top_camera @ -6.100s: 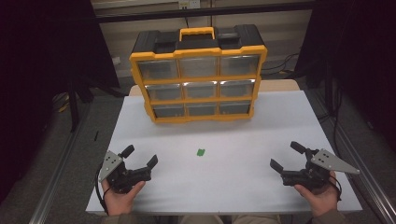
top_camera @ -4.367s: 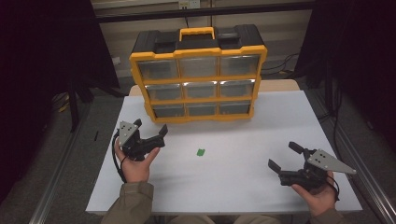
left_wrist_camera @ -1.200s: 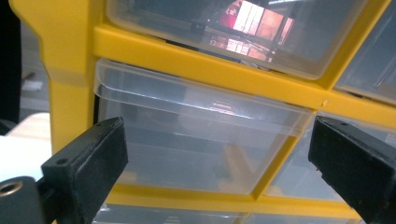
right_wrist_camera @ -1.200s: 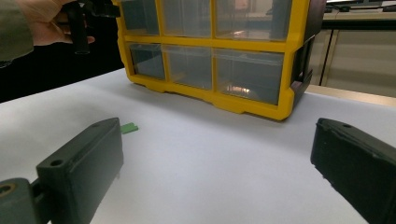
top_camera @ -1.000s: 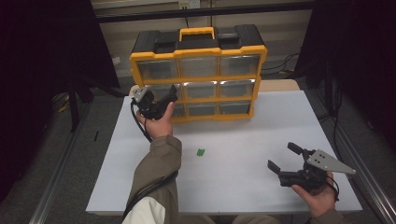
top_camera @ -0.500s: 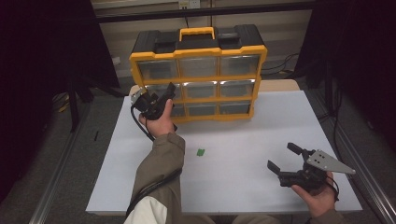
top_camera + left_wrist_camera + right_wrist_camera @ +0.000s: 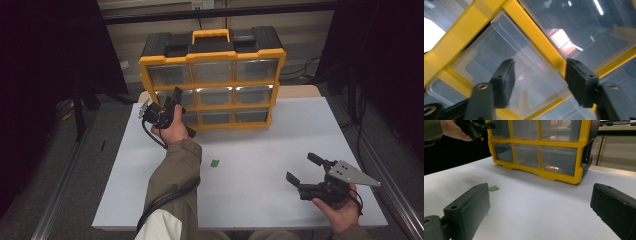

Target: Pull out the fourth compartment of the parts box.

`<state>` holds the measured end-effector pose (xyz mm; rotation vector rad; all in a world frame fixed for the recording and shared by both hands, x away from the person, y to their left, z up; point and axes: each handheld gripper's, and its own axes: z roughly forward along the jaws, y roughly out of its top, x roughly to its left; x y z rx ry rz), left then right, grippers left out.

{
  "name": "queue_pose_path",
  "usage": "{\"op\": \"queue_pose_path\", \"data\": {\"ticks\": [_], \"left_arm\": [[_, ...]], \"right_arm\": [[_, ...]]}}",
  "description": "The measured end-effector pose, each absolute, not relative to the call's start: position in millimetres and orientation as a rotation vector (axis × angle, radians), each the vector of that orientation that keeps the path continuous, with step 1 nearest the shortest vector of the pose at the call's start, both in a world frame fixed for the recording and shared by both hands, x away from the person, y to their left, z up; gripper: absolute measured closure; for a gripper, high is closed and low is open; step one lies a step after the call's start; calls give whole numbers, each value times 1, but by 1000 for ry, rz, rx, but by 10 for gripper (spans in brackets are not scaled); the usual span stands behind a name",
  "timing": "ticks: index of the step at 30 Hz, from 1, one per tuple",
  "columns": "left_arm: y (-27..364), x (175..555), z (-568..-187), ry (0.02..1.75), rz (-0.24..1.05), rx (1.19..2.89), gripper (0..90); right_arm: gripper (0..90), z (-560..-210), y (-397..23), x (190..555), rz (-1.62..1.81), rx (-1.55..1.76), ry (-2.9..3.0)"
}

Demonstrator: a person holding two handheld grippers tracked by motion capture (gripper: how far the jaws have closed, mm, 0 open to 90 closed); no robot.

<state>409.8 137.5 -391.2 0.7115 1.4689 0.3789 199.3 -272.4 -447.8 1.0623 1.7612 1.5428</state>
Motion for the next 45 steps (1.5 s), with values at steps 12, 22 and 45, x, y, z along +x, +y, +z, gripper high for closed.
{"op": "queue_pose_path", "data": {"ticks": [12, 22, 45], "left_arm": [[134, 411, -393, 1458, 209, 564, 632], [133, 409, -398, 1479, 153, 464, 724], [129, 396, -402, 1500, 78, 320, 837]], "right_arm": [[24, -448, -272, 200, 1548, 1054, 1771], [25, -448, -272, 200, 1548, 1056, 1771], [25, -448, -272, 200, 1543, 1052, 1772]]}}
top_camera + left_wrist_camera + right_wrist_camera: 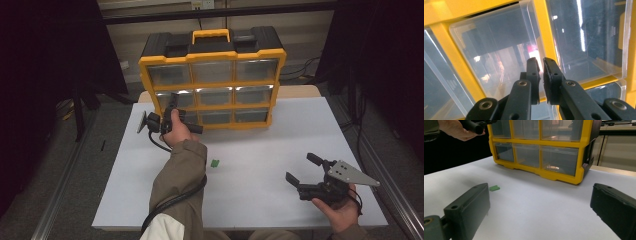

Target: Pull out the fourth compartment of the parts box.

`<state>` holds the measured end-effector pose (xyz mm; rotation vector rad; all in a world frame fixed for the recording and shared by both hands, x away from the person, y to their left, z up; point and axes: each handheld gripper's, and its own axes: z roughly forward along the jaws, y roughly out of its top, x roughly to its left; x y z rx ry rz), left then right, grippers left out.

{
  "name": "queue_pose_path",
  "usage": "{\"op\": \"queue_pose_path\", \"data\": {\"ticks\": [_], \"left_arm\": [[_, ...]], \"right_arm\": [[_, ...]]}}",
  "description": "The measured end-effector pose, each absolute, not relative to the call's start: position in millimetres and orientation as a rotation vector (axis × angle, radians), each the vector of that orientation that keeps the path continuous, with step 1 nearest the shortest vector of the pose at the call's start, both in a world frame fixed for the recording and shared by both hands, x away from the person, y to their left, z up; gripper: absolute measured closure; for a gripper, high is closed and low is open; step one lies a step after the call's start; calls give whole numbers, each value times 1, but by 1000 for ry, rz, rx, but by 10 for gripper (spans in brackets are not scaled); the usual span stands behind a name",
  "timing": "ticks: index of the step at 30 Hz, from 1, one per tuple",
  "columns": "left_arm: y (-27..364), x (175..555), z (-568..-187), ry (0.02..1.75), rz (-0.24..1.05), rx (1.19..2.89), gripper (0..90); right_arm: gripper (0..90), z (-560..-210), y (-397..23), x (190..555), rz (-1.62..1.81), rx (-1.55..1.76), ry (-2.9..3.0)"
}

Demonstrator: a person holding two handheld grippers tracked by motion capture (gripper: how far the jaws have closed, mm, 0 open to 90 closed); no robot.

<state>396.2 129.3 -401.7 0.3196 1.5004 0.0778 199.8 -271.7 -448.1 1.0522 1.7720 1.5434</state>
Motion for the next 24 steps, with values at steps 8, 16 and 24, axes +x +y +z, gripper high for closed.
{"op": "queue_pose_path", "data": {"ticks": [8, 16, 24], "left_arm": [[130, 389, -403, 1496, 58, 303, 841], [130, 381, -404, 1485, 58, 295, 840], [128, 375, -404, 1480, 54, 274, 843]], "right_arm": [[25, -448, -271, 200, 1546, 1051, 1775], [24, -448, -271, 199, 1543, 1056, 1773], [24, -448, -271, 200, 1549, 1055, 1776]]}}
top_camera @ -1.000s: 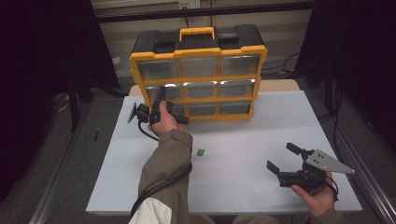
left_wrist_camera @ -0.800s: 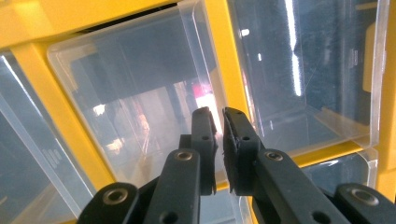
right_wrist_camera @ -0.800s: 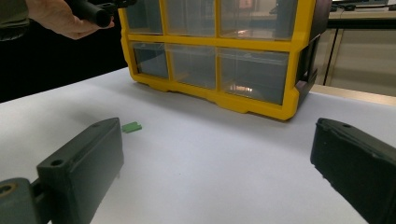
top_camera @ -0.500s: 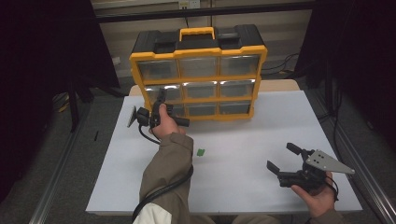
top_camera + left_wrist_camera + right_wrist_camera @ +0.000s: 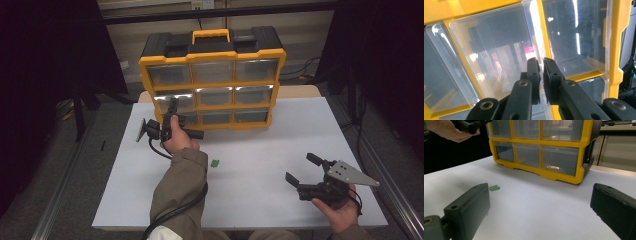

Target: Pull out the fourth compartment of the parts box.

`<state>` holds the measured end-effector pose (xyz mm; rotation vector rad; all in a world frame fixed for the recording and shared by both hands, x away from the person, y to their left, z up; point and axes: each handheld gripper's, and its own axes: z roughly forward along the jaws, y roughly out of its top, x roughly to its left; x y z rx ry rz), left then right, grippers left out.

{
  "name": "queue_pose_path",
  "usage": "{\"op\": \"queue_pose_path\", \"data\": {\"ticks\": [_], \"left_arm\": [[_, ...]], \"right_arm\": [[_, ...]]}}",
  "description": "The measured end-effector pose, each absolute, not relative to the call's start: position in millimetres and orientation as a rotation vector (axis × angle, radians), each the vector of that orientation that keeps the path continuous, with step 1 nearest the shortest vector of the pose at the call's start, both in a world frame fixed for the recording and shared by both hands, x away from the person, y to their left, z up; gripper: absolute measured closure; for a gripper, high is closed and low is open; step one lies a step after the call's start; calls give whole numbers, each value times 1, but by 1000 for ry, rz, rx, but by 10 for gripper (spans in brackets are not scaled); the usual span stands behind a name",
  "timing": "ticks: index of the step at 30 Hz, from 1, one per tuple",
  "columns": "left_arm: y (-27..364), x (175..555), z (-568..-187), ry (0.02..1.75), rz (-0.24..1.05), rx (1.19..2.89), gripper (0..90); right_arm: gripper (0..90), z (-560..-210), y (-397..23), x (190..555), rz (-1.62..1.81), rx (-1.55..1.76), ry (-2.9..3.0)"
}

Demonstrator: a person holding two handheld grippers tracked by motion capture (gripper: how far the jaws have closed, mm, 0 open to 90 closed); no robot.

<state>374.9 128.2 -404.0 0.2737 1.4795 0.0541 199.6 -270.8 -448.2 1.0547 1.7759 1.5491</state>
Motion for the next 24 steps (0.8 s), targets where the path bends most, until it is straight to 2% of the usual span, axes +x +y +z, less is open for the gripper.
{"op": "queue_pose_path", "data": {"ticks": [24], "left_arm": [[134, 357, -407, 1454, 28, 283, 846]], "right_arm": [[23, -448, -270, 200, 1544, 1042, 1771]]}}
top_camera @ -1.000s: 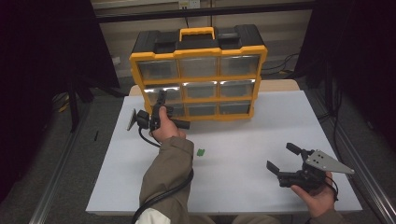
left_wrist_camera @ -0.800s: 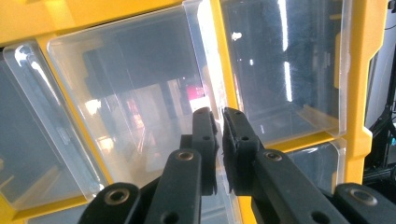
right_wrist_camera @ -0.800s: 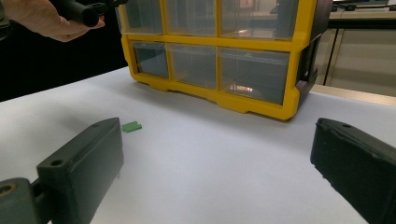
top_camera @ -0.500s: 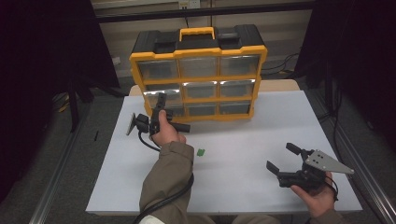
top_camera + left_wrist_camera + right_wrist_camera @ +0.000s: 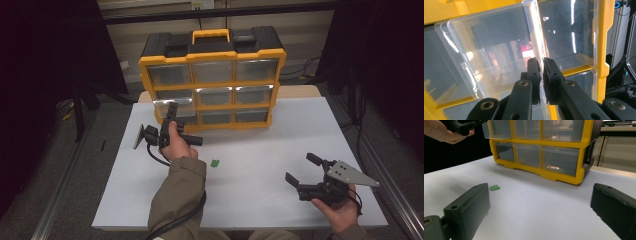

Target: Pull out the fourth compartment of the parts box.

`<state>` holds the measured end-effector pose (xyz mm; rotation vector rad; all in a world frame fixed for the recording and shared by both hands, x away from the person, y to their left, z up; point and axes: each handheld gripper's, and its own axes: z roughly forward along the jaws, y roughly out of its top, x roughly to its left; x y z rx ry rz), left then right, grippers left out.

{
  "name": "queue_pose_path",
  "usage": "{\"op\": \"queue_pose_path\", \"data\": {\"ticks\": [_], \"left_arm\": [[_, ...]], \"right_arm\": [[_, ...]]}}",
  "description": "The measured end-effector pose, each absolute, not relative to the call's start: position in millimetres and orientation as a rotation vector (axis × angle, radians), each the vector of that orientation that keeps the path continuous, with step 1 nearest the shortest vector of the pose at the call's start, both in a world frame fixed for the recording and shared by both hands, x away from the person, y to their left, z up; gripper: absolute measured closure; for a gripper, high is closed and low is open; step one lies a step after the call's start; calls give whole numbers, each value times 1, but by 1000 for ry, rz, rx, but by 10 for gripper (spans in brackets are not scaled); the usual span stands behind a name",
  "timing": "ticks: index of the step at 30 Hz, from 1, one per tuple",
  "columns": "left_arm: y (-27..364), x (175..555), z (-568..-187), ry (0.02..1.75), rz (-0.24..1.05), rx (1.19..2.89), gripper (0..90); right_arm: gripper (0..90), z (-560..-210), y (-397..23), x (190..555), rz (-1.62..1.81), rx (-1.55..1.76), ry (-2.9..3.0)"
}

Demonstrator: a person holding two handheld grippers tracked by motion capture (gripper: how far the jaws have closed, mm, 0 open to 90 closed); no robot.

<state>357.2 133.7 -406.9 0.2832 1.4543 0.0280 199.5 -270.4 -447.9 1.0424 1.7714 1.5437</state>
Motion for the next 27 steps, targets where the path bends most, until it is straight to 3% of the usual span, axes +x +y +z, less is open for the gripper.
{"op": "queue_pose_path", "data": {"ticks": [27], "left_arm": [[139, 344, -409, 1429, 3, 305, 854]], "right_arm": [[22, -448, -270, 200, 1541, 1036, 1775]]}}
